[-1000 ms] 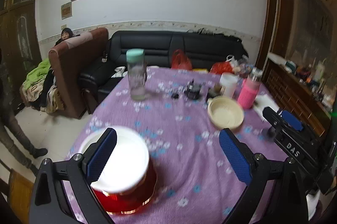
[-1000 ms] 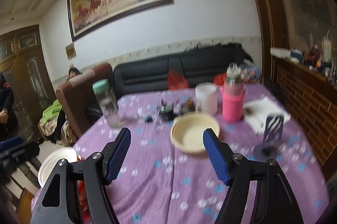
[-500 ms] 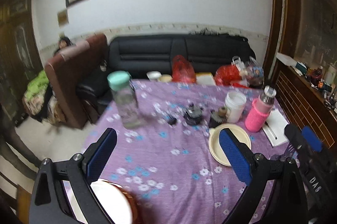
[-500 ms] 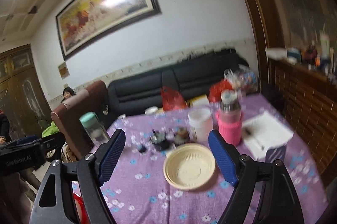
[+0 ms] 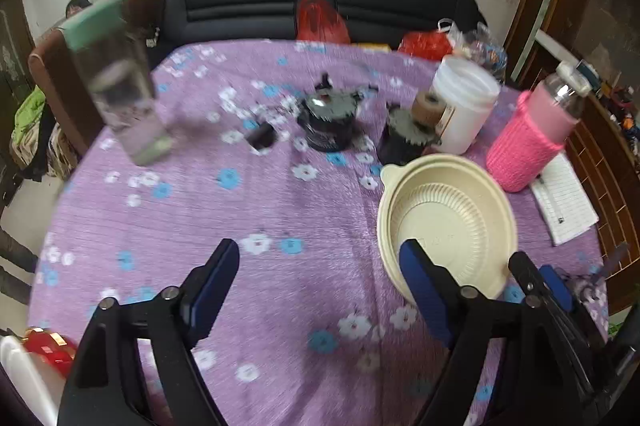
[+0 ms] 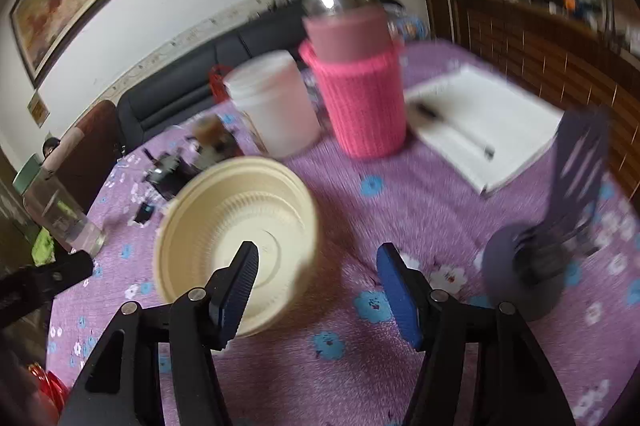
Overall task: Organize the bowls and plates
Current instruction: 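Move both grippers to the cream plastic bowl beside the pink thermos, then close both grippers on the cream bowl rim and lift it, then carry the cream bowl over the red plate stack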
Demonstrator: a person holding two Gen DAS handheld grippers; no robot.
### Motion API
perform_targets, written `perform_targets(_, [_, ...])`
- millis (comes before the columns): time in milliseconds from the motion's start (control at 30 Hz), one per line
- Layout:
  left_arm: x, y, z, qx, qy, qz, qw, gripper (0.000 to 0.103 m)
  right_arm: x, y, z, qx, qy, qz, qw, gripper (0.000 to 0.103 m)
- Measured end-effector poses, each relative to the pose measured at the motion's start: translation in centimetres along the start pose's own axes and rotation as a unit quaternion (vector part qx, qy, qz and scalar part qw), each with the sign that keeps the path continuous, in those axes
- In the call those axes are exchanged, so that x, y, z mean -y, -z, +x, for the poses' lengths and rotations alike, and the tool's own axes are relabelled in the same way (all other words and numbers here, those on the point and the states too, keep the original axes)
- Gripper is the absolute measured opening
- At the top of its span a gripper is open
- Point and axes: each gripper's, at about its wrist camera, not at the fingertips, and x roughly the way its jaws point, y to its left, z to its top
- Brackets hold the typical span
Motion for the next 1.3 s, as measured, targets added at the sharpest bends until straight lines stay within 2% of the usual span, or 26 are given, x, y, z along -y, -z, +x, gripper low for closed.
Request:
perform_targets(133, [1.4,-0.3,3.8,-0.026,0.016,-0.008,0.9995,0.062,1.8,0.1,2.5,-0.040,-0.047,0.043,0.997,0.061])
perform_targets(200, [2.1,-0.6,5.3,-0.037,0.028,-0.011,0.9989,0.061,2.2,0.3,3.4,-0.053,-0.067,0.058,0.995,0.055])
perform_targets(300, [3.2,-0.8,6.8,-0.038,0.021,-0.003,0.9991,0.058,2.9,0.1,4.1,-0.057,-0.087,0.071,0.992,0.048])
perform_targets(367, [4.0,-0.9,7.9,-0.044,0.018,0.006,0.9989,0.045,3.1,0.1,4.3,-0.058,-0.097,0.076,0.991,0.045])
perform_targets(433, [4.5,-0.8,8.8,-0.060,0.024,0.010,0.9978,0.025,3.1,0.2,4.4,-0.058,-0.103,0.076,0.990,0.042])
perform_targets(467, [4.7,-0.7,9.1,-0.065,0.031,0.011,0.9973,0.022,3.1,0.3,4.4,-0.058,-0.109,0.076,0.989,0.042])
perform_targets(533, [5.1,-0.5,9.0,-0.062,0.028,0.016,0.9976,0.020,3.0,0.3,4.3,-0.058,-0.122,0.076,0.988,0.034])
perform_targets(600, [5.2,-0.3,8.4,-0.056,0.029,0.024,0.9977,0.017,2.5,0.4,4.1,-0.056,-0.128,0.072,0.988,0.021])
perform_targets(767, [4.7,0.1,6.4,-0.045,0.021,0.036,0.9981,0.014,1.4,0.6,3.6,-0.056,-0.138,0.063,0.987,0.018])
perform_targets(933, [1.8,0.6,4.0,-0.038,0.016,0.012,0.9991,0.015,-1.6,1.1,2.7,-0.048,-0.153,0.027,0.987,0.019])
perform_targets(1067, [-0.9,1.4,0.3,-0.014,-0.008,0.011,0.9998,0.015,-4.4,1.7,1.0,-0.042,-0.190,-0.006,0.981,0.019])
perform_targets(1300, [-5.5,4.1,-7.8,0.047,-0.067,0.016,0.9965,0.016,-9.4,3.5,-3.3,-0.030,-0.265,-0.066,0.962,0.019])
